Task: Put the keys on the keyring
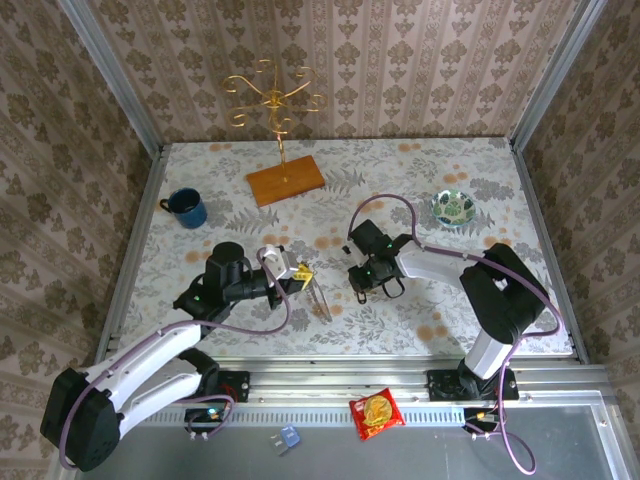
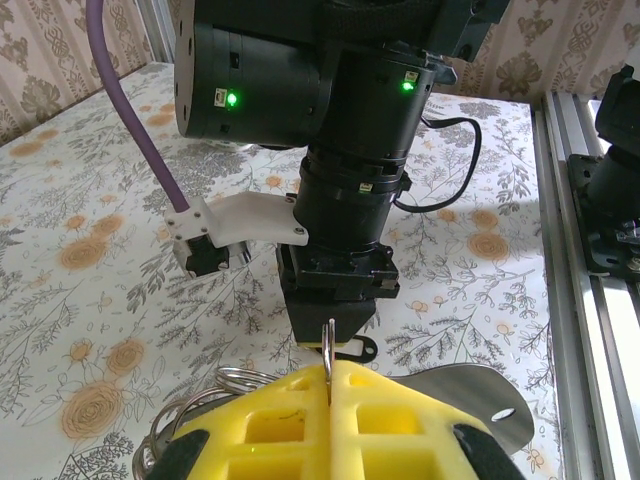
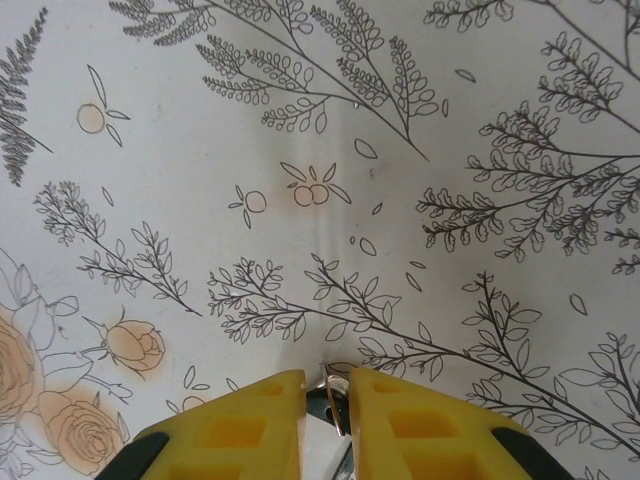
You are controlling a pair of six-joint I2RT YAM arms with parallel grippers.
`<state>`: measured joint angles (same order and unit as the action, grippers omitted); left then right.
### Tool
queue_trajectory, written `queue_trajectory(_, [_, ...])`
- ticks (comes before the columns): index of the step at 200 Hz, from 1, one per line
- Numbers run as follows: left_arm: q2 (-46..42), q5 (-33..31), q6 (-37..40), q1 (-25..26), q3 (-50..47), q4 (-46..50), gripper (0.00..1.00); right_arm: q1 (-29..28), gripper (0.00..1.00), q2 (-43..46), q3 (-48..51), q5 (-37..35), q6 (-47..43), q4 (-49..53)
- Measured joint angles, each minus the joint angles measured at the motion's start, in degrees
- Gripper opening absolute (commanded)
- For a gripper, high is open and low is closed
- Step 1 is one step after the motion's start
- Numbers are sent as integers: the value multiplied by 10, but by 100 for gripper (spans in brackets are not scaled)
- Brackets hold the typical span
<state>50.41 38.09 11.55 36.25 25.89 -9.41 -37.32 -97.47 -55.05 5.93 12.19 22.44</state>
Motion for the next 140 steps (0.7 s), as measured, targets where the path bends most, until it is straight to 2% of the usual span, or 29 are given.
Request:
queue_trajectory(76, [3, 0, 0, 0, 0, 0, 0, -1, 9, -4, 0, -5, 0, 0])
queue_trajectory(104, [3, 0, 0, 0, 0, 0, 0, -1, 0, -4, 0, -8, 1, 0])
queue_trajectory(140, [4, 0, 0, 0, 0, 0, 0, -6, 0, 6, 0, -14, -5, 4])
